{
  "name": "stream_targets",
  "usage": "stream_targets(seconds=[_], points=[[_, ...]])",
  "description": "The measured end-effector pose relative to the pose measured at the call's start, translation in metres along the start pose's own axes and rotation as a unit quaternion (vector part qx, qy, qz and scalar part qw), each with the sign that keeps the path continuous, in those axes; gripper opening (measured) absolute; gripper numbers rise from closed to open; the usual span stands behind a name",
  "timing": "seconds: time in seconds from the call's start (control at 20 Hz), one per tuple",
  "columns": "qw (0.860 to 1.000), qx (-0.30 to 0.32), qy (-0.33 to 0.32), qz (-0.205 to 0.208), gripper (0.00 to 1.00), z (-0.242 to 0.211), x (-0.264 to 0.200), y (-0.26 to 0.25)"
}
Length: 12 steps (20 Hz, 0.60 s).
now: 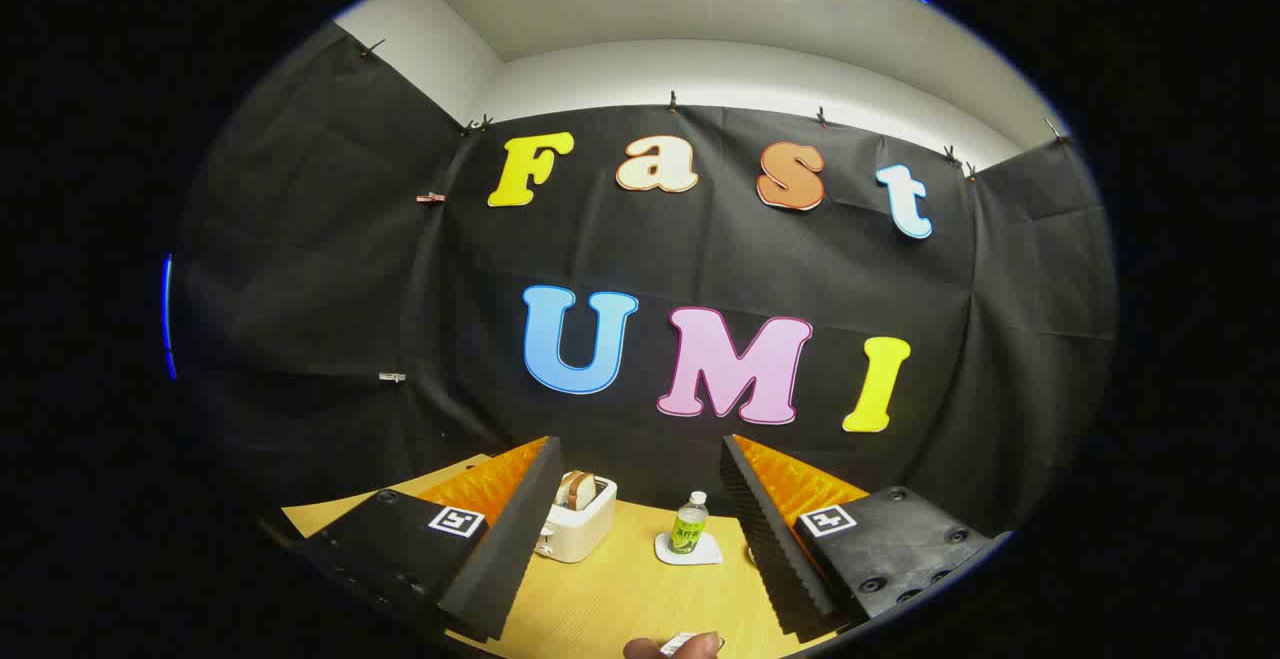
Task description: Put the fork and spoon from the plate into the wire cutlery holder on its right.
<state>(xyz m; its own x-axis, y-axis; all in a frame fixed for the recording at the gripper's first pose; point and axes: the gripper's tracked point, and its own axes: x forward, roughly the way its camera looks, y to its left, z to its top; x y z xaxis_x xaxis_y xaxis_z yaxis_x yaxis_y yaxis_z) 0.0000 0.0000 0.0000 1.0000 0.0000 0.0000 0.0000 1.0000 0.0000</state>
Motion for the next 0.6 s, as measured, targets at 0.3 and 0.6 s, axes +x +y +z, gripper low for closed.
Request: stream_targets(seconds=[0.3, 0.6], points=[[1.000, -0.012, -0.001, -0.017, 0.98, 0.0008, -0.0083, -0.0079], [1.000, -0.015, 0.007, -0.022, 0.98, -0.0013, -0.0112, -0.0032]])
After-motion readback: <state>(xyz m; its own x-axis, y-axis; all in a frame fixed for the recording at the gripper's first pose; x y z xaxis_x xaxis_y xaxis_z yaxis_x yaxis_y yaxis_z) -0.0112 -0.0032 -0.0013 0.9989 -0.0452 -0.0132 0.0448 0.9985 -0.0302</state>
